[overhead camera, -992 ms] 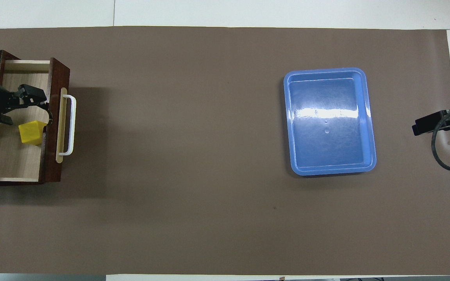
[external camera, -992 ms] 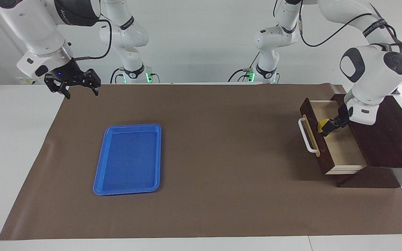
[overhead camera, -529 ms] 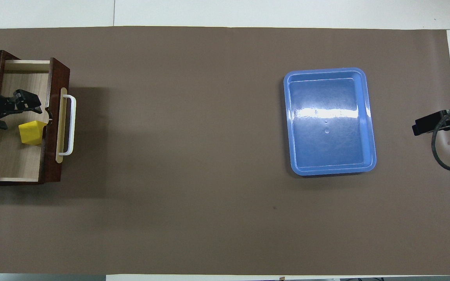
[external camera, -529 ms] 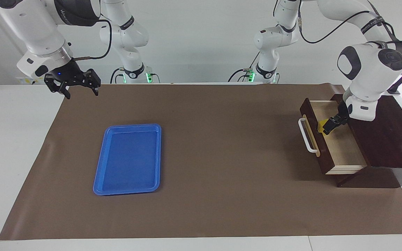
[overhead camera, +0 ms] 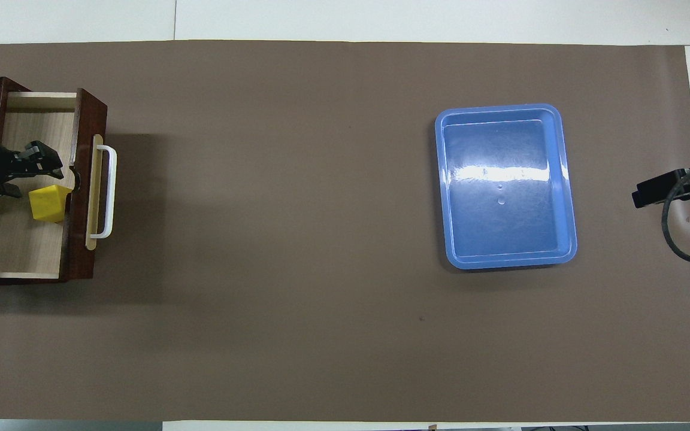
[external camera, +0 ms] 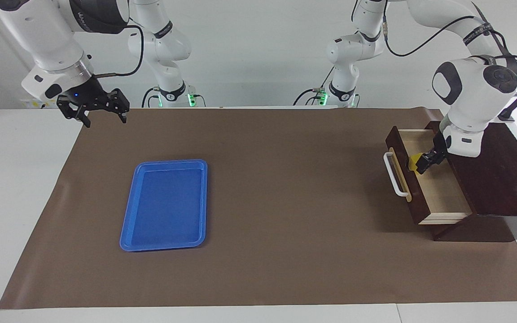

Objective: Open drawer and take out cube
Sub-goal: 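Lower the left gripper into the drawer over the yellow cube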

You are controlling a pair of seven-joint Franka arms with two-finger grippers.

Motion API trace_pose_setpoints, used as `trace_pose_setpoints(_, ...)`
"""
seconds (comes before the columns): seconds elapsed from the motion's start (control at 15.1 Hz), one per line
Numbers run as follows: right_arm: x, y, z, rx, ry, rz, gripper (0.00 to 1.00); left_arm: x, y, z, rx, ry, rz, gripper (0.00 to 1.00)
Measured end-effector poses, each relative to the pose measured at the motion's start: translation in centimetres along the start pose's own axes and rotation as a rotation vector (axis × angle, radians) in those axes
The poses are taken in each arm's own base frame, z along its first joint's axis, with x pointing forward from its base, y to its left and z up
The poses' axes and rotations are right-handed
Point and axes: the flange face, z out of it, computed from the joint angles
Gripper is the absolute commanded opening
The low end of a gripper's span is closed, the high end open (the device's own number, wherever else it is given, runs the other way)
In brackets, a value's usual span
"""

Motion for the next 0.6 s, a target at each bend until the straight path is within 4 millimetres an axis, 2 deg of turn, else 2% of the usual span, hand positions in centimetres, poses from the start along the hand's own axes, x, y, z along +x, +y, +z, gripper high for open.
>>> trace_pose_setpoints(0.4, 0.0, 0.0, 0.0, 0.000, 0.000, 0.000, 1.00, 0.3, -0.9, 0.5, 0.002, 0.003, 0.006, 0.77)
trace_pose_setpoints(0.6, 0.0, 0.0, 0.0, 0.000, 0.000, 0.000, 1.00, 0.1, -0.8, 1.6, 0.001, 0.008, 0.013, 0.77)
